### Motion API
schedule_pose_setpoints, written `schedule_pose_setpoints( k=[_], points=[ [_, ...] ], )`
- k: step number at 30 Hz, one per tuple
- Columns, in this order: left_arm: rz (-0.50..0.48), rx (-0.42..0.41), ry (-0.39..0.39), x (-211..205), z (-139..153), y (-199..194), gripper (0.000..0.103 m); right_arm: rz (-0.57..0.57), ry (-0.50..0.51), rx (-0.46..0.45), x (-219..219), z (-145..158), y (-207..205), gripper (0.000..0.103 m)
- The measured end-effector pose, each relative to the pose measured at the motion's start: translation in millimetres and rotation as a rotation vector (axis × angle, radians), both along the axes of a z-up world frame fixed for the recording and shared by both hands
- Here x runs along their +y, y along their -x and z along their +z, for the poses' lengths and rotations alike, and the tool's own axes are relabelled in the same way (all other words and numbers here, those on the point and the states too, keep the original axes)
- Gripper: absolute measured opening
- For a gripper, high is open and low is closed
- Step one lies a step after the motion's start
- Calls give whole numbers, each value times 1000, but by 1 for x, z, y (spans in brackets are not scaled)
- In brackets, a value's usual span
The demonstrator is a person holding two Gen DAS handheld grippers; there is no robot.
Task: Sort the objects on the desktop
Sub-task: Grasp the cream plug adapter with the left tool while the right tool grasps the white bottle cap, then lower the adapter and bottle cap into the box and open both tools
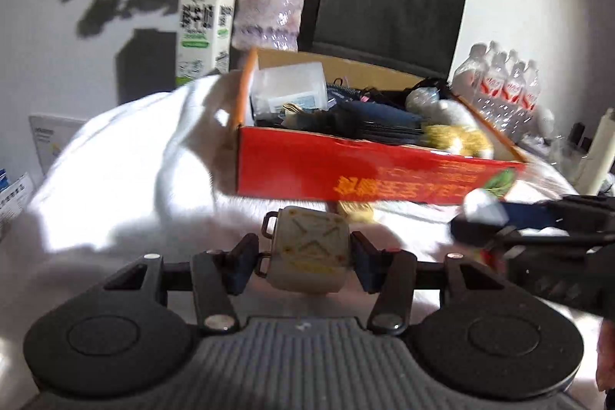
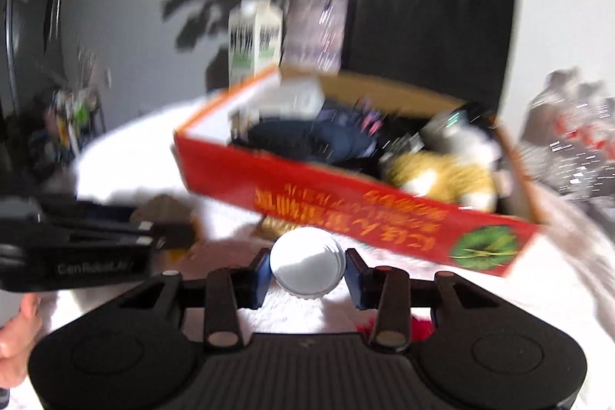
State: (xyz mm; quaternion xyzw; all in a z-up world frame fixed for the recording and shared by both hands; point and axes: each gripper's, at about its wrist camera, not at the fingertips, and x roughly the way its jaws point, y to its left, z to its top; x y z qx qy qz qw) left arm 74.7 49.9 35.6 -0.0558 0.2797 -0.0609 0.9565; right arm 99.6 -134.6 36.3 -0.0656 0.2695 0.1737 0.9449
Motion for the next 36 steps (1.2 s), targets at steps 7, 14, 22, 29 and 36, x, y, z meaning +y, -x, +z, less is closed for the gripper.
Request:
schedule_pose_setpoints(
  k=[7, 14, 22, 29, 36],
  points=[
    [-3, 16, 68, -6, 6, 102, 42, -89, -98, -121, -43, 21, 116, 39],
    [-14, 46, -12, -21, -9, 154, 42, -125, -88, -74, -69, 0, 188, 39],
    [-54, -62, -103, -30, 14, 151, 45, -162, -103, -20, -83, -21, 215, 39],
    [-50, -5, -203, -37, -15, 146, 78, -149, -138, -11, -85, -24, 213, 39],
    [-95, 63, -94, -21, -27, 127, 49, -106, -155, 23, -77, -35, 196, 39]
  ],
)
